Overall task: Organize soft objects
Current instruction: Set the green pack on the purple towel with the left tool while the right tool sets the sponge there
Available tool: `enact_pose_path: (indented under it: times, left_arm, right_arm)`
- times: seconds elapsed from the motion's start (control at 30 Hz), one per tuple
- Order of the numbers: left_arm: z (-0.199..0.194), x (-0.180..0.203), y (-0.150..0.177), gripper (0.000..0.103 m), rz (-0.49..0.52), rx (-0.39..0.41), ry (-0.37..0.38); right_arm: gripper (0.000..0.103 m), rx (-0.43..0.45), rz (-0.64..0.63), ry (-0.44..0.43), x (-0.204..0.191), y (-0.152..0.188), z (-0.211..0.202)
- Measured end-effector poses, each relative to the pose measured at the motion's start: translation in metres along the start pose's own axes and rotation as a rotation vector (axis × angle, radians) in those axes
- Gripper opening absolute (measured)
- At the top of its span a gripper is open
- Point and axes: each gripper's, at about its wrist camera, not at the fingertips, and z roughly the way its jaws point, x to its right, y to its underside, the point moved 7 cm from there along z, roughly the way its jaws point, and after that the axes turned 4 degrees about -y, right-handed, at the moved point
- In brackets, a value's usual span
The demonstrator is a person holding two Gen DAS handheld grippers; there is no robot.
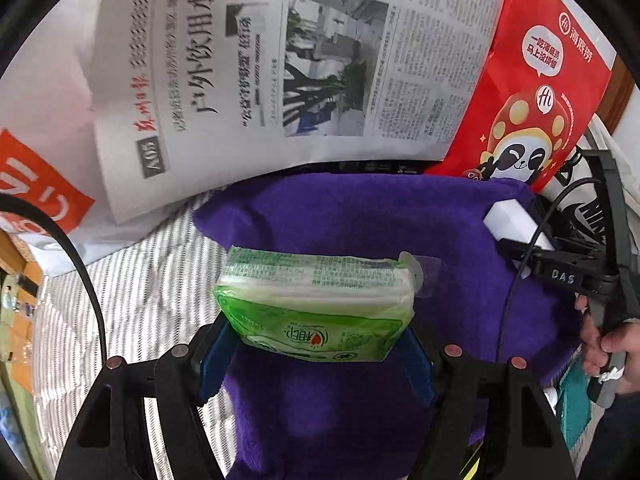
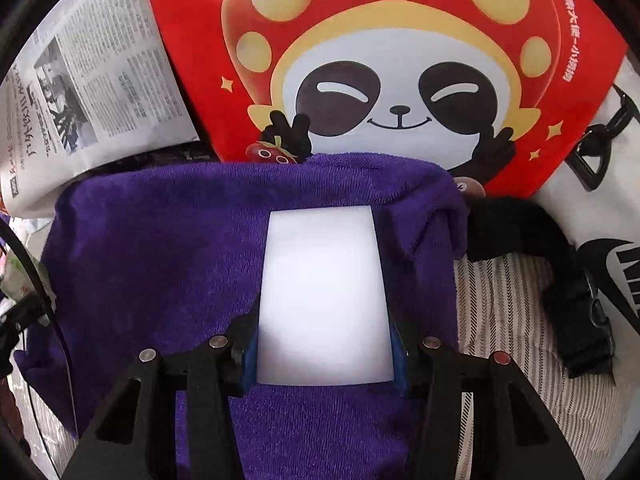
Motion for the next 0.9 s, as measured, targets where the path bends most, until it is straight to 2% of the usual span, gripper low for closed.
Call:
enact_pose_path:
  times: [0.1,0.17,0.3,0.43,0.57,0.77,0.9]
  left_arm:
    - [0.006,0.002,-0.005,0.071,0.013,-0.003,-0.010]
    - [0.009,0.003,-0.008,0.071,0.018,-0.005,-0.017]
    - [0.014,0.009,-0.014,0.071,0.014,-0.009,-0.015]
    - [0.022,0.019,-0.023,0.071,0.002,-0.010,-0.014]
    - [0.030,0.034,-0.031,0.072,0.033,-0.005,-0.050]
    - [0.062,0.042,-0.038,0.072,0.022,-0.063,-0.090]
    - [0.072,0.050,-0.040,0.073,0.030,-0.068,-0.108]
  right_arm:
    - [0.055,-0.004,0.003,-0.008,-0.001,0.000,0.002]
    - [0.064,-0.003,-0.006,-0.023,-0.002,-0.001,0.003]
    - [0.074,-0.018,-0.042,-0.006,-0.007,0.001,0.008]
    - [0.074,-0.008,-0.027,-0.046,-0.007,0.009,-0.002]
    - [0.074,0.005,0.000,-0.070,-0.002,0.012,-0.015]
    - [0.074,0.059,0.010,-0.092,-0.003,0.030,-0.054]
    - [0.074,0.085,0.030,-0.105,0.002,0.046,-0.077]
